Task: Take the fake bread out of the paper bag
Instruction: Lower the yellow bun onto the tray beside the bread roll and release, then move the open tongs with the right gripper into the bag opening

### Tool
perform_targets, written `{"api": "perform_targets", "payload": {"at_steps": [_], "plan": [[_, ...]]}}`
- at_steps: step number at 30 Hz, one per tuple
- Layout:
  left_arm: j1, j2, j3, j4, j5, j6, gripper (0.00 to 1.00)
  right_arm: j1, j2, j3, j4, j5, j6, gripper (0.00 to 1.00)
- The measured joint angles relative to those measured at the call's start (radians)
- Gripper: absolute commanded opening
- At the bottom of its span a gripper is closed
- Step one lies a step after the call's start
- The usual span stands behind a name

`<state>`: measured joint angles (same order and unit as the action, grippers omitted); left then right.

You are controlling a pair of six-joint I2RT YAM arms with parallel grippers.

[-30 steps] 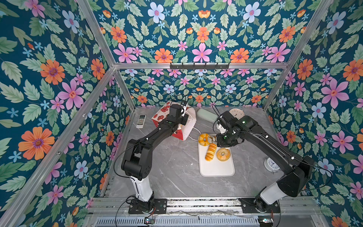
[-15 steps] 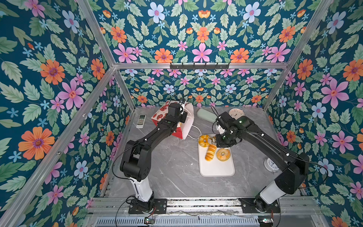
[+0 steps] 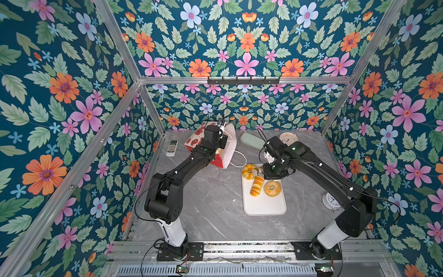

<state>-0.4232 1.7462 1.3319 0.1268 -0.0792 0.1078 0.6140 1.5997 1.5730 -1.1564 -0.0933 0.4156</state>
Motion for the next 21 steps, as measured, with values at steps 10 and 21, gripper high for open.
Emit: {"api": "perform_targets", "payload": {"at_steps": [10,21], "plan": [[0.0,-0.015,-0.007,-0.003,0.024,0.006,0.0,0.0,-0.08,0.0,0.031,-0.001,0.005,0.31],[0.0,-0.08,-0.015,-0.083,0.114,0.094,0.0,0.006,-0.244,-0.096,0.256,-0.098,-0.005,0.26]]}}
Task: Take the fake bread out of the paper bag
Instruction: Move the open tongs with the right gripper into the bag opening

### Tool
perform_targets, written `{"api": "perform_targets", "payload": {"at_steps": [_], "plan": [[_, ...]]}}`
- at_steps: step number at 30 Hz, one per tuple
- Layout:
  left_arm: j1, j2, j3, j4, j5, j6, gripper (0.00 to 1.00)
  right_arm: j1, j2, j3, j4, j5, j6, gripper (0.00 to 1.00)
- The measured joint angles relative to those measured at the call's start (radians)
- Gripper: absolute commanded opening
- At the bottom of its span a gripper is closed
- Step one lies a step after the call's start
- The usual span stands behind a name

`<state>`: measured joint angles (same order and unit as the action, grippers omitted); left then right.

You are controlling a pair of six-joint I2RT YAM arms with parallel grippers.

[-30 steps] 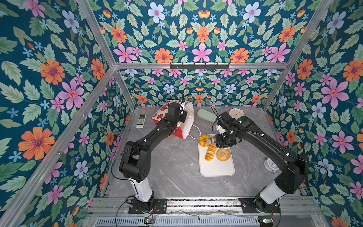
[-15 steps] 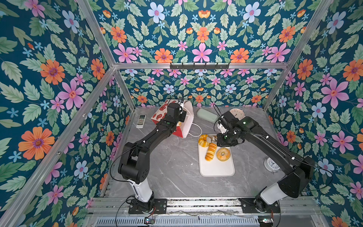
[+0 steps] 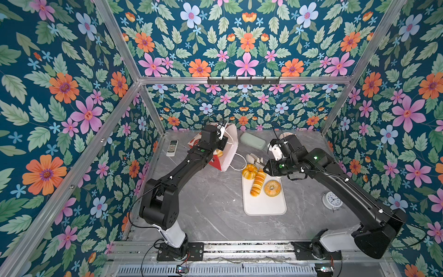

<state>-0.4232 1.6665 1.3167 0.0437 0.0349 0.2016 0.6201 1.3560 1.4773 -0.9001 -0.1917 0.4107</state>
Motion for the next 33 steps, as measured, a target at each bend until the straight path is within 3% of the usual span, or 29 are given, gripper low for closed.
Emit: {"api": "perform_targets", "payload": {"at_steps": [5,13,28,33], "plan": [[0.0,-0.013,-0.008,-0.044,0.035,0.034,0.0,0.026,-0.002,-0.009,0.135,-0.076,-0.022,0.26],[0.001,-0.017,-0.017,-0.06,0.067,0.036,0.0,0.047,0.136,-0.037,0.285,-0.165,-0.021,0.26],[0.001,-0.023,-0.017,-0.062,0.063,0.035,0.0,0.047,0.216,-0.08,0.372,-0.199,0.054,0.29],[0.0,-0.019,-0.016,-0.061,0.065,0.035,0.0,0.067,0.219,-0.092,0.377,-0.161,0.014,0.31]]}}
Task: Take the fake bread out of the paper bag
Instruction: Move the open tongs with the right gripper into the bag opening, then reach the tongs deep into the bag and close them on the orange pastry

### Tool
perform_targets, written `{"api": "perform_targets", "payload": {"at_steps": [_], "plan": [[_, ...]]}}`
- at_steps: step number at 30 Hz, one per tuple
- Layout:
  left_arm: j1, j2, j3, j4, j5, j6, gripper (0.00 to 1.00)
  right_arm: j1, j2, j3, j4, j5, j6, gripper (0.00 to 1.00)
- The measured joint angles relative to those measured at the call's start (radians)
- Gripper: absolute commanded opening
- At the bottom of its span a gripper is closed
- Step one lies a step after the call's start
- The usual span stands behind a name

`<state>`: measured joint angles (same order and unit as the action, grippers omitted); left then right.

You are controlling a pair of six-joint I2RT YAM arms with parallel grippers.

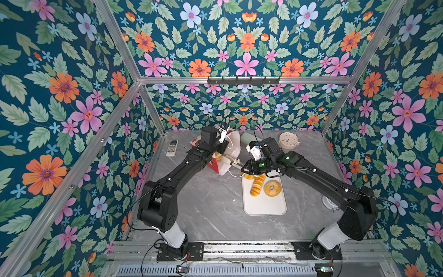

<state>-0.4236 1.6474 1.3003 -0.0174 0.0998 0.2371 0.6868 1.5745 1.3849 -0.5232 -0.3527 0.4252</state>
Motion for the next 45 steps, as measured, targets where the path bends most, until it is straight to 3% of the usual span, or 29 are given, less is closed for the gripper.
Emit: {"api": "perform_targets", "payload": {"at_steps": [12,24,31,45], "plan": [[0.0,0.002,0.002,0.0,0.004,0.0,0.0,0.084,-0.007,-0.068,0.034,0.358,-0.476,0.3],[0.001,0.002,0.0,0.001,0.01,0.0,0.0,0.211,0.01,-0.164,0.234,0.676,-0.923,0.31],[0.005,0.002,-0.002,0.0,0.029,0.0,0.0,0.238,0.039,-0.166,0.304,0.774,-1.07,0.34],[0.022,0.002,-0.002,-0.007,0.073,0.005,0.0,0.257,0.077,-0.158,0.375,0.861,-1.276,0.35]]}}
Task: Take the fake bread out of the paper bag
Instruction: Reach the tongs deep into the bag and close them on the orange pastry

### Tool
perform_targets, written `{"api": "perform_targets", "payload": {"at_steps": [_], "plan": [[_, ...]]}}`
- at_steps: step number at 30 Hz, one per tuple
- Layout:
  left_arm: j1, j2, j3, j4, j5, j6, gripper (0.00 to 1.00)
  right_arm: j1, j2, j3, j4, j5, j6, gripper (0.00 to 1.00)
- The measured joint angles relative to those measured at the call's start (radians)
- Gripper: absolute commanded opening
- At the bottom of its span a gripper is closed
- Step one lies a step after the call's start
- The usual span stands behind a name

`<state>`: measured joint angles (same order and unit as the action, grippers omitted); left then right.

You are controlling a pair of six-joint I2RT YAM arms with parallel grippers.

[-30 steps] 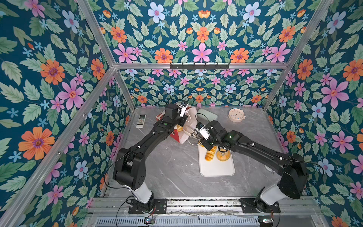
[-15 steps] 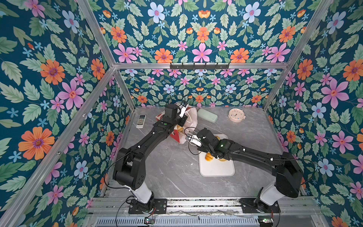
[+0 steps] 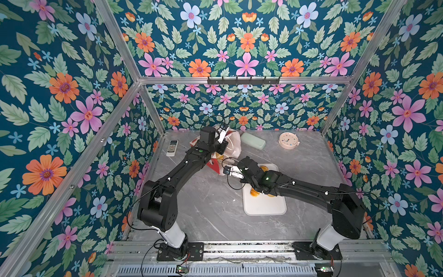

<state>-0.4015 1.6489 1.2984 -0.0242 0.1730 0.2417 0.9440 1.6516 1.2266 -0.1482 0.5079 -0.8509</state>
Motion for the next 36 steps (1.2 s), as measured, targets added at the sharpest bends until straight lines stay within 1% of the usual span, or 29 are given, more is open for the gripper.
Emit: {"api": "perform_targets", "payload": {"at_steps": [13,22,31,33,36], "plan": [[0.005,0.015,0.015,-0.043,0.042,0.019,0.0,0.01,0.069,-0.016,0.056,0.071,-0.156,0.35],[0.005,0.015,0.019,-0.061,0.063,0.03,0.0,0.012,0.107,-0.011,0.103,0.104,-0.227,0.35],[0.005,0.015,0.019,-0.07,0.076,0.044,0.0,0.012,0.15,0.021,0.124,0.126,-0.258,0.35],[0.005,0.015,0.019,-0.074,0.08,0.044,0.0,0.01,0.163,0.027,0.13,0.133,-0.266,0.33],[0.005,0.014,0.019,-0.08,0.086,0.044,0.0,0.008,0.18,0.039,0.126,0.138,-0.278,0.26]]}}
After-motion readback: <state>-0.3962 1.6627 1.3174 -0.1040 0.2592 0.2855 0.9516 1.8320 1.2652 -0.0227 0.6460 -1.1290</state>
